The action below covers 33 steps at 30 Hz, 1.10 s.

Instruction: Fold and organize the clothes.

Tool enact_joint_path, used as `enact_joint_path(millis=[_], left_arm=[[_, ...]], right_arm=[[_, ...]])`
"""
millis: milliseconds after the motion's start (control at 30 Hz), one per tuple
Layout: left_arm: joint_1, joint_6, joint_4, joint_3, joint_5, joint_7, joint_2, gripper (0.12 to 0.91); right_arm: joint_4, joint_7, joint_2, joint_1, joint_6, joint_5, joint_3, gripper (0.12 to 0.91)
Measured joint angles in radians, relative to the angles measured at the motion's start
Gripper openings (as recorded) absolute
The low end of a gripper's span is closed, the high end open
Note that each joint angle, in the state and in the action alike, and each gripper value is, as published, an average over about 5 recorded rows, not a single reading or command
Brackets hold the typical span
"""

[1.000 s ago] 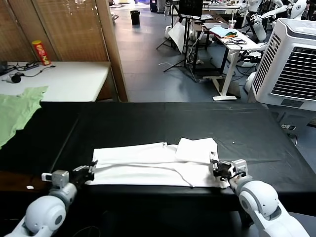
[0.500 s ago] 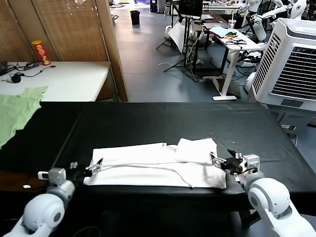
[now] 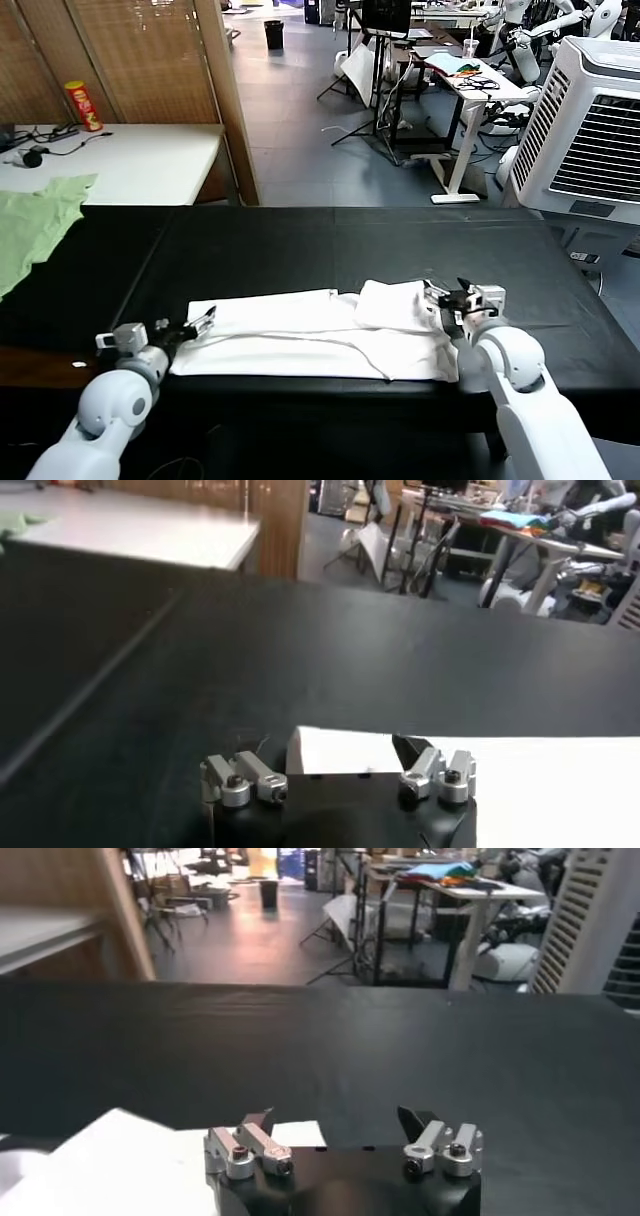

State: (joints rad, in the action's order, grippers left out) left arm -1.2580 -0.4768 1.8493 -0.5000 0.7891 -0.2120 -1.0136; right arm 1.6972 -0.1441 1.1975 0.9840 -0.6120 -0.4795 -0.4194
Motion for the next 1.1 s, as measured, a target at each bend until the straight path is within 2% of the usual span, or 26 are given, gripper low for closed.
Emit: enact_joint_path(millis=[133,233,300,433,500,600,700,867,967,1100], left_arm=[[0.020,0.004,-0.029,0.003,0.000,0.001,-0.009,0.760],[0.032,0.009,-0.047,0.003,0.001,0.001,-0.012,0.628],[0.035,0.013,-0.056,0.003,0.001,0.004,-0.013,0.511],[0.032,0.023,-0.062,0.001,-0.002,0.024,-0.015,0.293],[0.031,0.031,-0.061,0.003,-0.012,0.038,-0.016,0.195],[0.037,0.055,-0.065,0.009,-0.057,0.065,-0.017,0.133],[0.052,0.082,-0.079,0.022,-0.126,0.086,-0.017,0.131],[0.085,0.094,-0.111,0.036,-0.185,0.092,-0.017,0.142],[0.096,0.096,-0.122,0.036,-0.188,0.095,-0.012,0.246],[0.105,0.104,-0.130,0.030,-0.186,0.101,0.000,0.476]], right_arm=[[-0.031,0.003,0.028,-0.012,0.001,0.018,0.010,0.494],[-0.041,0.004,0.048,-0.010,0.001,0.033,0.013,0.340],[-0.041,0.002,0.060,-0.006,0.004,0.045,0.013,0.251],[-0.033,-0.012,0.078,0.010,0.025,0.083,0.008,0.141],[-0.025,-0.021,0.085,0.021,0.039,0.107,0.005,0.130],[-0.012,-0.031,0.093,0.038,0.056,0.139,0.000,0.123],[-0.002,-0.029,0.097,0.054,0.059,0.151,-0.005,0.123],[0.017,0.004,0.089,0.074,0.056,0.146,-0.009,0.142],[0.037,0.021,0.077,0.088,0.054,0.136,-0.015,0.249],[0.077,0.035,0.059,0.110,0.052,0.121,-0.026,0.461]])
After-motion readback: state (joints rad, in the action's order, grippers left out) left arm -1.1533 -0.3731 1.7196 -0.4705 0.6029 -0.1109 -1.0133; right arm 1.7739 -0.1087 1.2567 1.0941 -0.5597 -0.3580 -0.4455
